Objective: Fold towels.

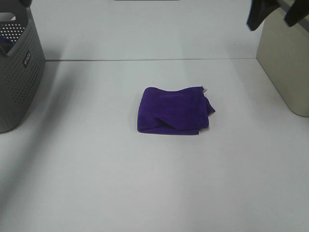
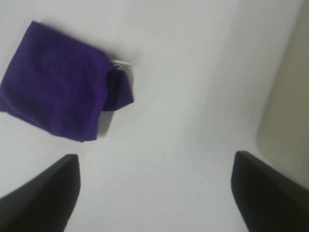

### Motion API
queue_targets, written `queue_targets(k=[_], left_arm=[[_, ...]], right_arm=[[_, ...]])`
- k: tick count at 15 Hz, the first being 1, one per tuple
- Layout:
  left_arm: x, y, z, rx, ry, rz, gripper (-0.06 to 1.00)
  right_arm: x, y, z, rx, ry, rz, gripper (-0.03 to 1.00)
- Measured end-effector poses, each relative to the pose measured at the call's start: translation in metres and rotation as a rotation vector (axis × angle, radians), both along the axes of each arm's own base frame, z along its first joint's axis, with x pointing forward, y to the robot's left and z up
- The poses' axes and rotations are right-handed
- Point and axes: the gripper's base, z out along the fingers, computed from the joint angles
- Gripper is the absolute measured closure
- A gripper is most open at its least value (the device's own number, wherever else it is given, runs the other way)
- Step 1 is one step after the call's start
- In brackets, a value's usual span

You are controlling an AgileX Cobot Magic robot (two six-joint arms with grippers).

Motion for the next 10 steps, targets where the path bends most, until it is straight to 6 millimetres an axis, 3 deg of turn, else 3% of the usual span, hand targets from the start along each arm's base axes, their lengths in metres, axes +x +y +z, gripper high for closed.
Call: queue_targets(k=[1, 3, 5, 7, 8, 9, 10], left_arm=[[-0.017, 0.023, 0.01, 0.002, 0.003, 0.052, 0.27], [-0.062, 0.049, 0.028, 0.003, 0.007, 0.123, 0.27], [-0.114, 0.05, 0.038, 0.004, 0.016, 0.138, 0.27], [-0.175, 0.044, 0.048, 0.004, -0.007, 0.134, 0.27], [-0.209, 0.04, 0.046, 0.01, -0.018, 0.125, 0.27], [-0.222, 0.039, 0.044, 0.016, -0.023, 0.116, 0.27], [-0.254, 0.035, 0.037, 0.029, -0.039, 0.097, 0.27]], right_arm=[[-0.007, -0.022, 0.015, 0.007, -0.036, -0.079, 0.14], [-0.036, -0.045, 0.041, 0.019, -0.089, -0.173, 0.14], [-0.08, -0.046, 0.059, 0.032, -0.128, -0.192, 0.14], [-0.138, -0.044, 0.065, 0.069, -0.155, -0.194, 0.14], [-0.168, -0.044, 0.064, 0.078, -0.172, -0.192, 0.14], [-0.18, -0.044, 0.061, 0.078, -0.172, -0.192, 0.14], [-0.208, -0.044, 0.048, 0.08, -0.166, -0.191, 0.14]])
